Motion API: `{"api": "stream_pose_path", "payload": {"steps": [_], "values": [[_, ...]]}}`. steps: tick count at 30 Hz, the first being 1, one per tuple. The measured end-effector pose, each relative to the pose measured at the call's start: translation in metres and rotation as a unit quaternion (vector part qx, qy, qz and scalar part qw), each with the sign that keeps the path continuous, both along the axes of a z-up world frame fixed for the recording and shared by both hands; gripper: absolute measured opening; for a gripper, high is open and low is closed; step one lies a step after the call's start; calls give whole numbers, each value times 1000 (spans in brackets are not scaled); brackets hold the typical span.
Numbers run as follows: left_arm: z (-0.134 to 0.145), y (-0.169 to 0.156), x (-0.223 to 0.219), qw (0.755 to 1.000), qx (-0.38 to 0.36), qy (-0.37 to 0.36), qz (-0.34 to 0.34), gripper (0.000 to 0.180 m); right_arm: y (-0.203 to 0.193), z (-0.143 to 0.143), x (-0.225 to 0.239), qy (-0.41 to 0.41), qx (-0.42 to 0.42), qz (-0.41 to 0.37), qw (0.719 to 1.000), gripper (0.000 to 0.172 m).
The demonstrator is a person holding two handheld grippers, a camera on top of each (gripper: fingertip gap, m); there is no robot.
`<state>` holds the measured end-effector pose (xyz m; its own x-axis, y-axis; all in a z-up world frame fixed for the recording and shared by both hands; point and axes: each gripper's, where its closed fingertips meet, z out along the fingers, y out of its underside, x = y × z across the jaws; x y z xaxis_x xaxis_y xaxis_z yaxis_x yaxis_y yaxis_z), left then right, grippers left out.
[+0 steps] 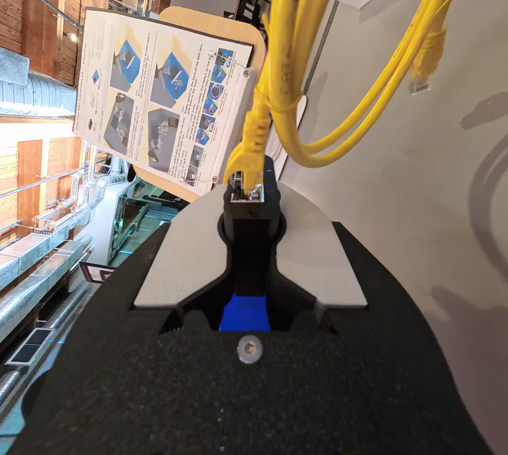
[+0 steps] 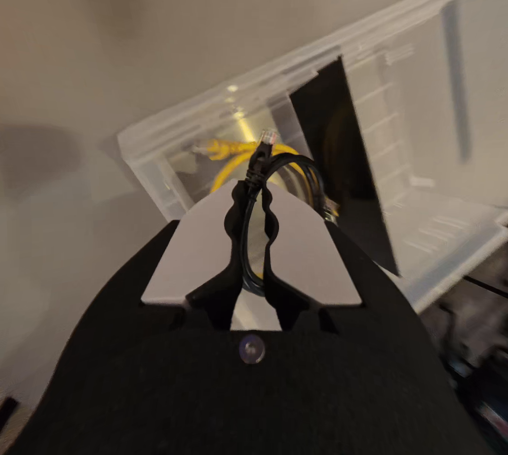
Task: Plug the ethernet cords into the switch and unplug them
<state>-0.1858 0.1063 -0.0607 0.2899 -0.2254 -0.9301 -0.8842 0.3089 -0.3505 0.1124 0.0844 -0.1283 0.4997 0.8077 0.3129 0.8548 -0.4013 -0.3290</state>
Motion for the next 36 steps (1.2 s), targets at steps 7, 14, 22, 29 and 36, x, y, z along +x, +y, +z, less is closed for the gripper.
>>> {"api": "stream_pose_path", "payload": {"steps": [7,14,22,29,36], "values": [[0,-1,-2,996,-59,-60,-30,25,6,39,-14,104,21,-3,994,35],[9,-48,35,935,-207,-175,-227,25,-44,120,-164,339,87,259,900,32],[8,-85,50,862,-316,-206,-338,25,-75,119,-266,352,120,439,818,30],[10,-86,50,857,-319,-215,-342,25,-86,117,-289,406,119,458,782,14],[16,-99,52,824,-348,-232,-382,25,-92,126,-293,464,129,459,746,16]]}}
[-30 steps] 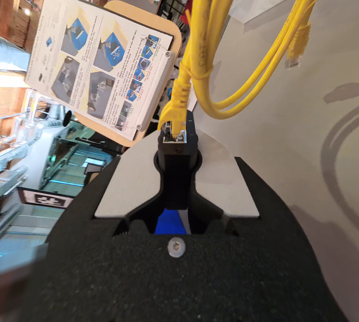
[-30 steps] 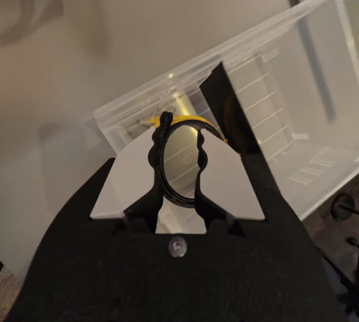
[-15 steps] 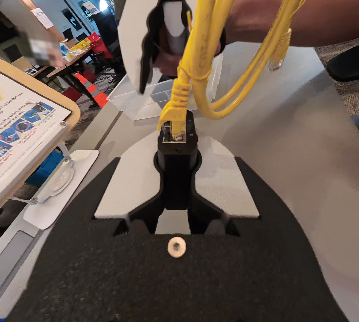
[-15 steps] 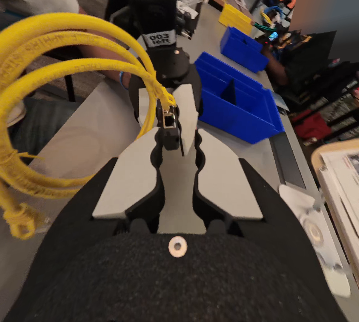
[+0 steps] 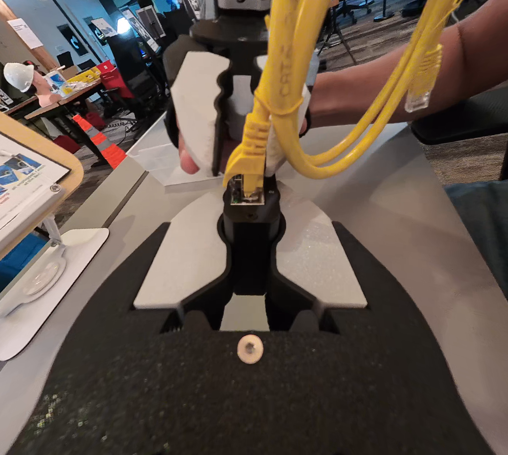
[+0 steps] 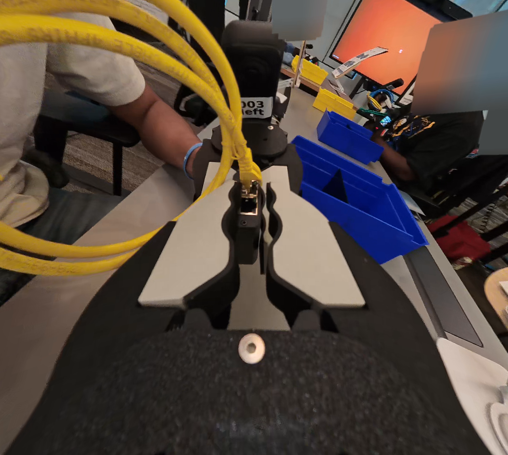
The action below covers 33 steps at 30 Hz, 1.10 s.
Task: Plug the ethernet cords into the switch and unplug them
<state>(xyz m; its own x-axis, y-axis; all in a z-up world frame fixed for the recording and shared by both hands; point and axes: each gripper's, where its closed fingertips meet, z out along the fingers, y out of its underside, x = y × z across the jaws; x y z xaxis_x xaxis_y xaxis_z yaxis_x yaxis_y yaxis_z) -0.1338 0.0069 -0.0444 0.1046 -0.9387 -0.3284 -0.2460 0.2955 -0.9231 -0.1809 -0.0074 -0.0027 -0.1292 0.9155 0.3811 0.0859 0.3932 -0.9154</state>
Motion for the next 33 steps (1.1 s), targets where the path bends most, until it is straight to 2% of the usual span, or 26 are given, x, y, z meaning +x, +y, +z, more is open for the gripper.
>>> {"api": "stream_pose_path", "payload": {"steps": [3,16,22,33], "values": [[2,-5,2,1000,-14,-6,-14,26,-6,0,0,-1,-19,31,999,17],[-3,-1,2,1000,-19,9,-2,25,-2,-4,-5,-1,-15,5,1000,15],[-3,-4,4,999,-45,-1,-21,26,-2,-4,-5,8,33,-11,999,14],[-5,-5,7,998,-49,-9,-31,27,-3,-10,-3,-40,0,-10,999,11]]}}
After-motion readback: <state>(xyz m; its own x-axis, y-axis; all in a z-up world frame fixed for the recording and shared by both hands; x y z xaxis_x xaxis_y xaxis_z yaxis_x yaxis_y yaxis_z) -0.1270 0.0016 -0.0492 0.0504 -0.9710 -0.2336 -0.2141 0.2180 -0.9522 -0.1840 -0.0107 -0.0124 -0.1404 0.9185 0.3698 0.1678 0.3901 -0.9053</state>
